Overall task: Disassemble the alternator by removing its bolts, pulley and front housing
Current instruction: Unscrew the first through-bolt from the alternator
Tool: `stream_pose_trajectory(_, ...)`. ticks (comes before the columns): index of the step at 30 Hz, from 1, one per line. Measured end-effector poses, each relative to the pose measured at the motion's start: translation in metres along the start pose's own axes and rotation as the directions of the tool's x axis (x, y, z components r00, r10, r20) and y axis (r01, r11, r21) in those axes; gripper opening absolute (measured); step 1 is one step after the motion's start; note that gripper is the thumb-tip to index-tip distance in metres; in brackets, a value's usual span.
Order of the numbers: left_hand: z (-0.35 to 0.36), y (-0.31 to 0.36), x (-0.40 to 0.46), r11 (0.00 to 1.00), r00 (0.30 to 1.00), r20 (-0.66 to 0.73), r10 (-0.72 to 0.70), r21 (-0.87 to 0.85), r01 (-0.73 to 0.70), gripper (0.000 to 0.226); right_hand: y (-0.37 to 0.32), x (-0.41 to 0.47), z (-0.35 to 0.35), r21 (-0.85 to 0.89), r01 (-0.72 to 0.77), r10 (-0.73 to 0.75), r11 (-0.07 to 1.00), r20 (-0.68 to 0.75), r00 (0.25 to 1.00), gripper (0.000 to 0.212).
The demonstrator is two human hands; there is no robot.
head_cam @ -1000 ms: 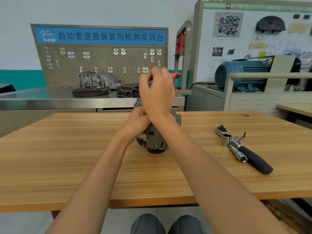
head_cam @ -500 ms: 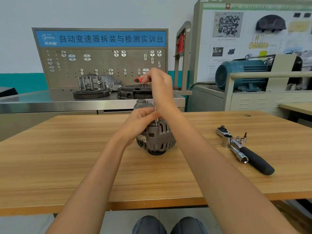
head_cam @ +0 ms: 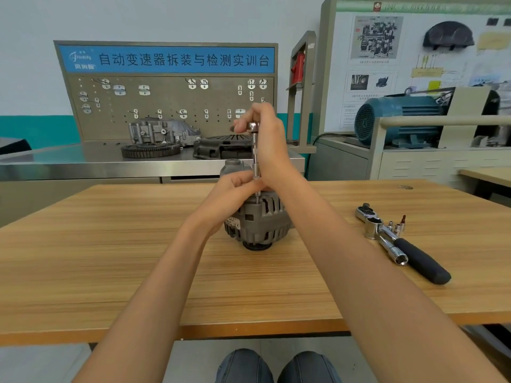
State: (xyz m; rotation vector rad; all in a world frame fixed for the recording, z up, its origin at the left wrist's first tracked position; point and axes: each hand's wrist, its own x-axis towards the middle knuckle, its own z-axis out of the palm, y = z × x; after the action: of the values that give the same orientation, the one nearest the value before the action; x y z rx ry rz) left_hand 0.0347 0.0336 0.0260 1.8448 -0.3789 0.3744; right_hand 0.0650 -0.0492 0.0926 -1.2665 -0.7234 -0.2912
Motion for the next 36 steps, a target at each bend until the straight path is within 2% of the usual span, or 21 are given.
stream_pose_trajectory(3,0.001,0.001,-0.001,1.000,1.000,-0.010,-0.005,-0.015,0.004,0.019,-0.003,0.003,-0.001,0.257,-0.097,0.091,0.962,0.035,0.995,0.051)
stream_pose_trajectory(5,0.000,0.000,-0.002,1.000,1.000,-0.016,0.000,0.006,0.001,0.026,-0.003,-0.001,0.005,0.176,-0.045,0.056,0.983,-0.057,0.997,0.046)
stream_pose_trajectory(7,0.000,-0.001,-0.002,0.999,0.999,-0.038,0.013,0.034,-0.012,0.049,0.004,-0.011,0.011,-0.095,0.113,-0.127,0.989,-0.160,0.979,0.034)
stream_pose_trajectory(8,0.000,-0.002,-0.002,0.999,0.998,-0.054,0.016,0.049,-0.013,0.057,0.007,-0.015,0.013,-0.318,0.197,-0.261,0.927,-0.172,0.950,0.025)
stream_pose_trajectory(10,0.002,-0.003,-0.002,0.999,0.997,-0.075,0.009,0.049,-0.005,0.060,0.013,-0.019,0.012,-0.700,0.223,-0.451,0.678,-0.157,0.879,0.009)
stream_pose_trajectory(11,0.003,-0.002,-0.003,0.999,0.996,-0.086,0.010,0.043,-0.006,0.059,0.014,-0.019,0.011,-0.775,0.197,-0.482,0.600,-0.154,0.863,0.009)
stream_pose_trajectory(12,0.003,-0.003,-0.002,0.999,0.995,-0.096,0.013,0.038,-0.009,0.058,0.014,-0.019,0.010,-0.795,0.187,-0.485,0.577,-0.149,0.862,0.011)
stream_pose_trajectory(14,0.003,-0.004,-0.001,0.999,0.995,-0.102,0.012,0.048,-0.007,0.052,0.011,-0.018,0.009,-0.735,0.216,-0.450,0.643,-0.134,0.883,0.009)
stream_pose_trajectory(16,0.002,-0.004,0.001,0.999,0.996,-0.088,0.009,0.054,-0.005,0.049,0.008,-0.016,0.010,-0.598,0.231,-0.373,0.768,-0.124,0.919,0.013)
stream_pose_trajectory(18,0.002,-0.002,0.000,1.000,0.999,-0.048,0.010,0.018,-0.009,0.046,0.004,-0.013,0.008,-0.390,0.206,-0.269,0.897,-0.114,0.956,0.026)
stream_pose_trajectory(20,0.002,0.001,-0.001,1.000,1.000,-0.012,0.010,0.000,-0.010,0.031,-0.001,-0.007,0.002,-0.137,0.103,-0.115,0.985,-0.089,0.989,0.032)
stream_pose_trajectory(21,0.001,0.002,-0.001,1.000,1.000,-0.004,0.009,-0.001,-0.009,0.025,-0.002,-0.004,0.000,0.011,0.028,-0.027,1.000,-0.064,0.998,0.035)
stream_pose_trajectory(23,0.001,0.002,-0.002,1.000,1.000,0.000,0.006,-0.017,-0.006,0.022,-0.003,0.002,-0.004,0.290,-0.102,0.100,0.952,0.022,0.995,0.042)
stream_pose_trajectory(24,0.001,0.001,-0.001,1.000,1.000,-0.002,0.006,-0.022,-0.006,0.023,-0.003,0.003,-0.004,0.355,-0.127,0.118,0.926,0.046,0.992,0.043)
stream_pose_trajectory(26,0.002,0.002,-0.002,1.000,1.000,-0.012,0.015,-0.004,-0.015,0.021,-0.002,0.004,-0.001,0.360,-0.131,0.130,0.924,0.027,0.991,0.040)
stream_pose_trajectory(28,0.003,0.002,-0.004,1.000,0.999,-0.016,0.027,0.008,-0.027,0.019,0.000,0.001,0.003,0.242,-0.083,0.100,0.967,-0.059,0.993,0.036)
stream_pose_trajectory(30,0.002,0.001,-0.004,0.999,0.999,-0.024,0.035,0.005,-0.035,0.033,0.005,-0.006,0.005,-0.057,0.069,-0.077,0.996,-0.149,0.986,0.028)
stream_pose_trajectory(31,0.002,-0.001,-0.003,0.999,0.999,-0.040,0.034,0.020,-0.034,0.043,0.008,-0.010,0.007,-0.287,0.152,-0.204,0.946,-0.162,0.966,0.022)
stream_pose_trajectory(33,0.002,-0.004,-0.002,0.998,0.996,-0.080,0.025,0.054,-0.021,0.047,0.014,-0.016,0.008,-0.697,0.185,-0.407,0.692,-0.165,0.899,0.011)
stream_pose_trajectory(34,0.002,-0.005,-0.001,0.998,0.995,-0.098,0.019,0.056,-0.014,0.044,0.015,-0.018,0.008,-0.803,0.142,-0.459,0.579,-0.177,0.871,0.012)
stream_pose_trajectory(36,0.003,-0.006,0.000,0.999,0.992,-0.124,0.013,0.052,-0.006,0.042,0.014,-0.018,0.007,-0.852,0.108,-0.491,0.513,-0.188,0.851,0.015)
